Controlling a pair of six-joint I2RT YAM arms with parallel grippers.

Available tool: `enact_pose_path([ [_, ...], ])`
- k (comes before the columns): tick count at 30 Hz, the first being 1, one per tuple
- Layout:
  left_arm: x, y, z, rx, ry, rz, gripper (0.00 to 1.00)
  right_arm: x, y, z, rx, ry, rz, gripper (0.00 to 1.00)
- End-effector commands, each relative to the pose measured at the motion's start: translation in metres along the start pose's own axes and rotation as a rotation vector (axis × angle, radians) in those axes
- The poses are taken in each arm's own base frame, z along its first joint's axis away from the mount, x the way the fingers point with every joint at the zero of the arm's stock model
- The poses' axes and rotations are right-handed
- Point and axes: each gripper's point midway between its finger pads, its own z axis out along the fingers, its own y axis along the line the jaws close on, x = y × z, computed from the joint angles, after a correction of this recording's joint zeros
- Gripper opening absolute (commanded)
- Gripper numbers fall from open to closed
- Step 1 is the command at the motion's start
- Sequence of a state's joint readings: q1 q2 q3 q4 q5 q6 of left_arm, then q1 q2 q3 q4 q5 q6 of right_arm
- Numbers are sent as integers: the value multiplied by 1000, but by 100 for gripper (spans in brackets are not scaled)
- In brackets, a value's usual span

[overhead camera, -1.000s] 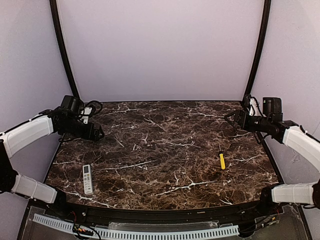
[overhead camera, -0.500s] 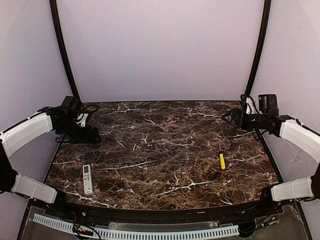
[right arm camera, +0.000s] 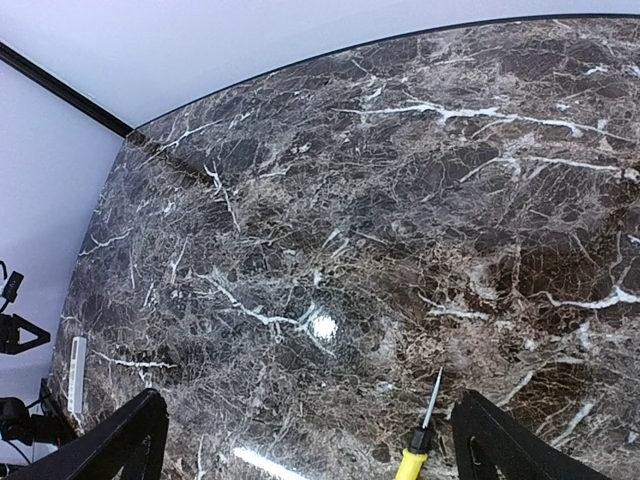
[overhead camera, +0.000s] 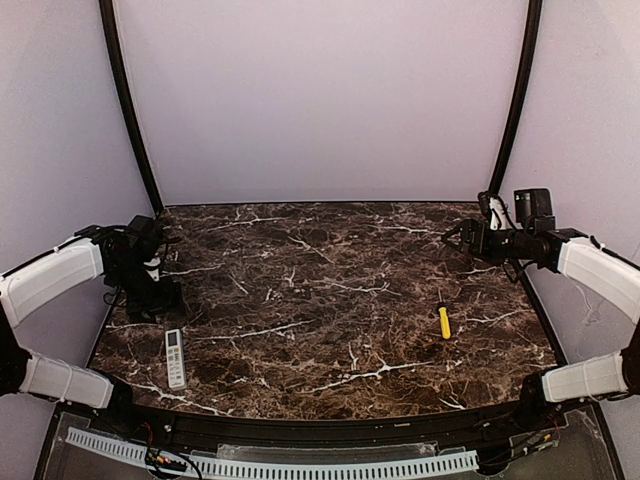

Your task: Unload the batteries from the remote control

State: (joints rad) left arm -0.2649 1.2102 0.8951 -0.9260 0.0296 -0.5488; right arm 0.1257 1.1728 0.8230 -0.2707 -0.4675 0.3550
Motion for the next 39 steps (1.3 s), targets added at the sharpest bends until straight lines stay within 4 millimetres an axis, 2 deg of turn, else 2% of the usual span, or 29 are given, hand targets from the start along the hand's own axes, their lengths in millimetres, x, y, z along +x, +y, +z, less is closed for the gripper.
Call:
enact_pose_path([
  [1, 28, 21, 5, -101, 56, -94, 75, -3, 4, -3, 2, 2, -8, 99],
  [9, 54, 23, 29, -104, 103, -121, 69, -1, 4, -4, 8, 13, -14, 98],
  [16, 64, 26, 46, -134, 124, -142, 66, -2, 4, -6, 13, 7, -24, 99],
  [30, 66, 32, 75, -161, 117, -153, 47, 0, 4, -9, 20, 14, -35, 98],
  [37, 63, 30, 79, -147, 95, -150, 31, 0, 4, -9, 21, 15, -35, 99],
  [39, 59, 24, 80, -110, 80, -147, 26, 1, 4, -9, 22, 15, -37, 99],
])
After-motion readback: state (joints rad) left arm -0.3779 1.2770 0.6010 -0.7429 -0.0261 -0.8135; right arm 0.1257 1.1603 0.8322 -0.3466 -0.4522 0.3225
